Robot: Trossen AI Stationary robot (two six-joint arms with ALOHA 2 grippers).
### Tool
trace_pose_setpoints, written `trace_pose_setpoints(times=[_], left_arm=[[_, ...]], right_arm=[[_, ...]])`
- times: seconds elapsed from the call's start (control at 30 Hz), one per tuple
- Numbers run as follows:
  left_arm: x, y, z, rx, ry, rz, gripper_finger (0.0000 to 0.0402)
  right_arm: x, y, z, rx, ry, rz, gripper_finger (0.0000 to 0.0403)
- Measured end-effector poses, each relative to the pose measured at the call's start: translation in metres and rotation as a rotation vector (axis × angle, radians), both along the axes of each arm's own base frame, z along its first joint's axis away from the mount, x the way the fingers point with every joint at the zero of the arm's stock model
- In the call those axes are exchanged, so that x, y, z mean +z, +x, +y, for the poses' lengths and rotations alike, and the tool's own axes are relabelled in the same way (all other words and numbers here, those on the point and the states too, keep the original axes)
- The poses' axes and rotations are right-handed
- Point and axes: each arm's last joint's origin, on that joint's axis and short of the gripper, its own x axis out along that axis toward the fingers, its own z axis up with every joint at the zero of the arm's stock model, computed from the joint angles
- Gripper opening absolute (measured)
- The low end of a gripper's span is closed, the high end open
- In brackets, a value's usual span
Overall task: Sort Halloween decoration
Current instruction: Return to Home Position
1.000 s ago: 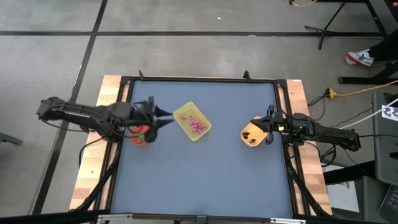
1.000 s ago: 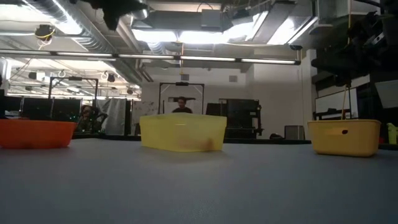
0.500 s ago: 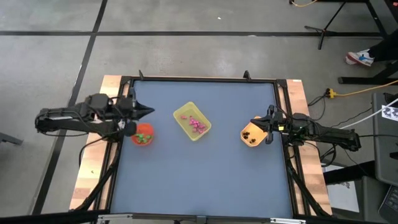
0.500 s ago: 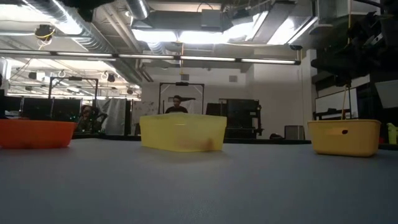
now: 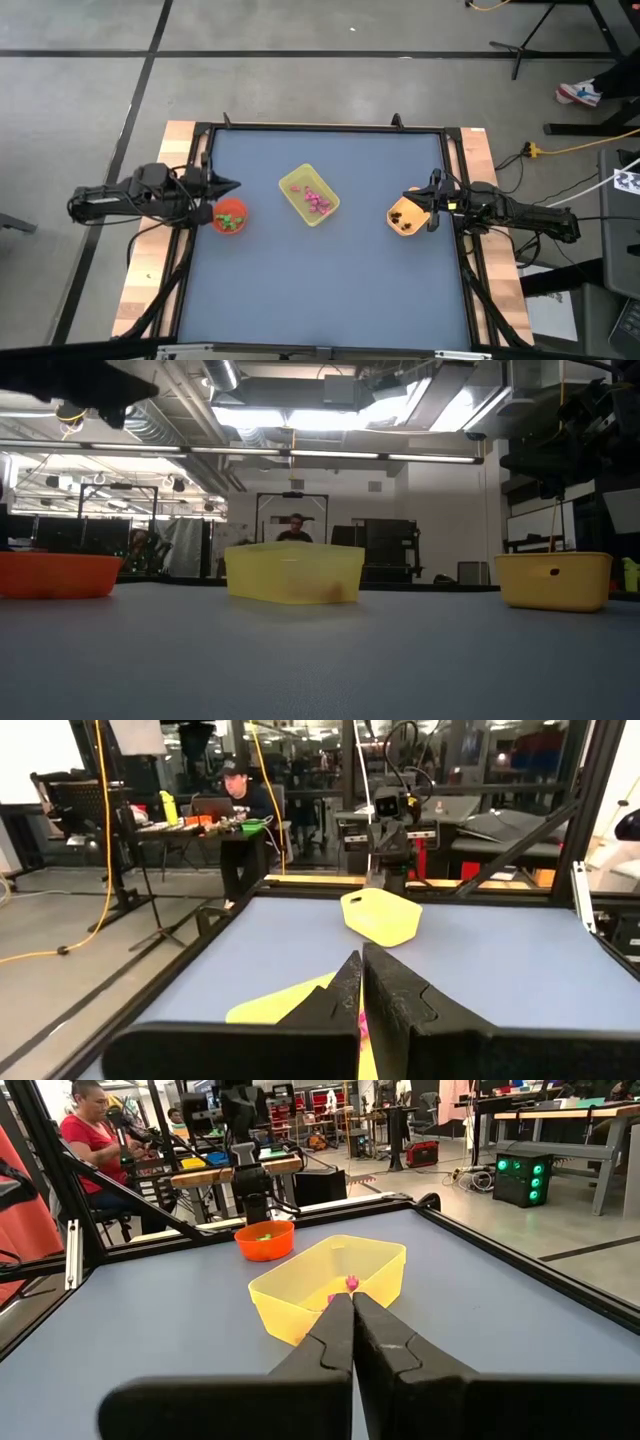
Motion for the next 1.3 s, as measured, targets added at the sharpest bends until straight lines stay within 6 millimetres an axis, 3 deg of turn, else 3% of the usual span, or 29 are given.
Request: trace_pose_setpoints(times=[0.2, 0.4, 1.03, 1.3], left_arm=[[-0.020, -0.009, 0.000, 0.001, 0.003, -0.047, 0.0000], [-0.023, -0.008, 0.000, 0.005, 0.003, -0.042, 0.0000], [-0.074, 0.014, 0.001, 0.010, 0.003, -0.050, 0.0000], [-0.086, 0.018, 0.000, -0.049, 0.019, -0.064, 0.0000]], right_arm=[[0.000, 0.000, 0.000, 0.000, 0.000, -0.001, 0.0001], [0.000, 0.000, 0.000, -0.004, 0.000, -0.001, 0.0001], [0.000, 0.000, -0.001, -0.019, -0.022, 0.005, 0.0001], [-0.001, 0.000, -0.001, -0.019, -0.023, 0.011, 0.0001]])
